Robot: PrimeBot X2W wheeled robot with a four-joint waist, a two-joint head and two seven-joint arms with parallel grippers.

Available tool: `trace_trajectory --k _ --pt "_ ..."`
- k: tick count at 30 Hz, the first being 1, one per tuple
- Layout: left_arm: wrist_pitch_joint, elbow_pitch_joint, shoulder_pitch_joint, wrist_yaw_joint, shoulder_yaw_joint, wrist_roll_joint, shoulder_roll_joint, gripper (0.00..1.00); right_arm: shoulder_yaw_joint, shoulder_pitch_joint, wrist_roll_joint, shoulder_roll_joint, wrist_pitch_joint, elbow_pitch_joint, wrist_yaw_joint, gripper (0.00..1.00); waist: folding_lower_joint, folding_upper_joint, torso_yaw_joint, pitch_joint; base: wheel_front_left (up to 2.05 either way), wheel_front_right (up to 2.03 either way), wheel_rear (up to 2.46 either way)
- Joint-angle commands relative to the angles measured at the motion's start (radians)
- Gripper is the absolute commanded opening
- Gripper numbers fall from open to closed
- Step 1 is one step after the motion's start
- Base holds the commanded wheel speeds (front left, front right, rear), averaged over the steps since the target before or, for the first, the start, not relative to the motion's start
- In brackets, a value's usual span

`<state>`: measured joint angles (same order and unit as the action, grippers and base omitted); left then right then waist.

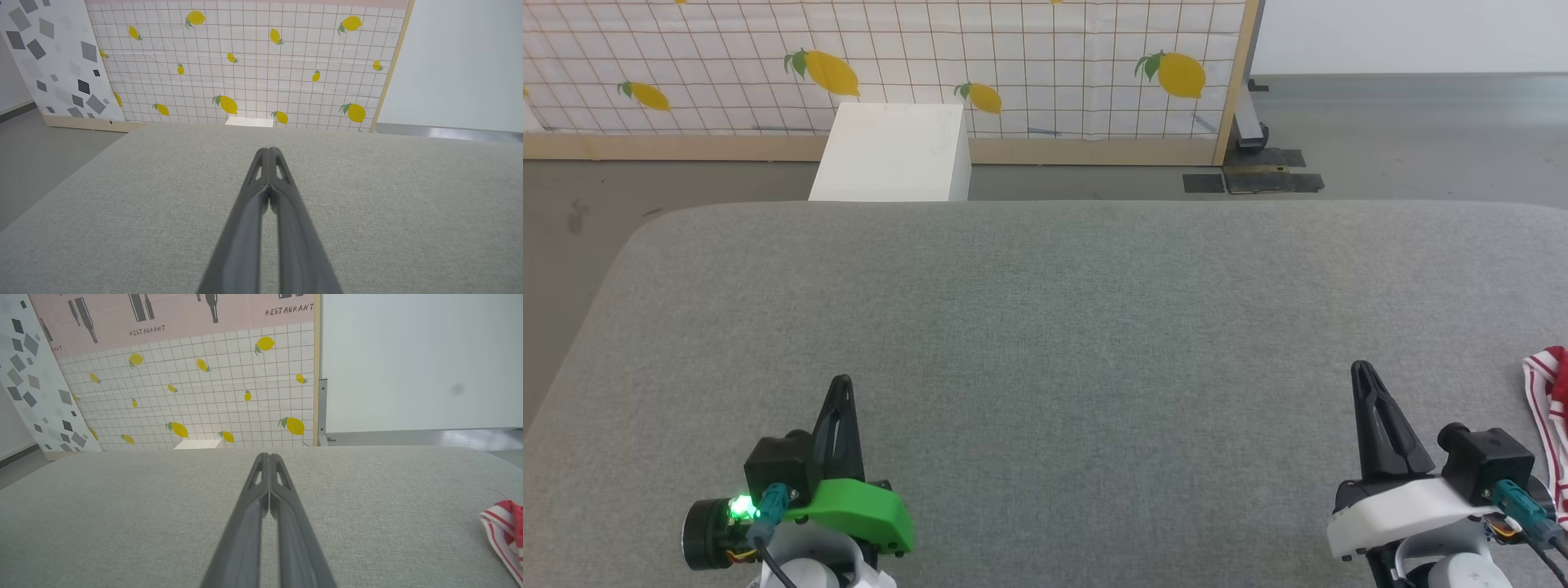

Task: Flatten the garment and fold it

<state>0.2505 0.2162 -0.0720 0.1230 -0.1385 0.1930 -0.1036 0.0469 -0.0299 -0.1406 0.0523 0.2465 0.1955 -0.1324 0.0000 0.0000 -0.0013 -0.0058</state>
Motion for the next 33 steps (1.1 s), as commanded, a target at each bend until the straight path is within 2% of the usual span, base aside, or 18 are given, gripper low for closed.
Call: trace_trajectory --k 1,33 --pt "-0.004 -0.003 0.001 -0.002 0.002 -0.003 0.001 0.0 -0.001 0.0 0.002 0.0 -0.004 -0.003 0.0 0.0 0.0 0.0 0.0 0.0 0.0 0.0 0.0" --pt "-0.067 -0.058 0.019 -0.033 0.037 -0.052 0.014 0.0 -0.013 0.008 0.038 -0.001 -0.066 -0.053 0.0 0.0 0.0 0.0 0.0 0.002 0.0 0.0 0.0"
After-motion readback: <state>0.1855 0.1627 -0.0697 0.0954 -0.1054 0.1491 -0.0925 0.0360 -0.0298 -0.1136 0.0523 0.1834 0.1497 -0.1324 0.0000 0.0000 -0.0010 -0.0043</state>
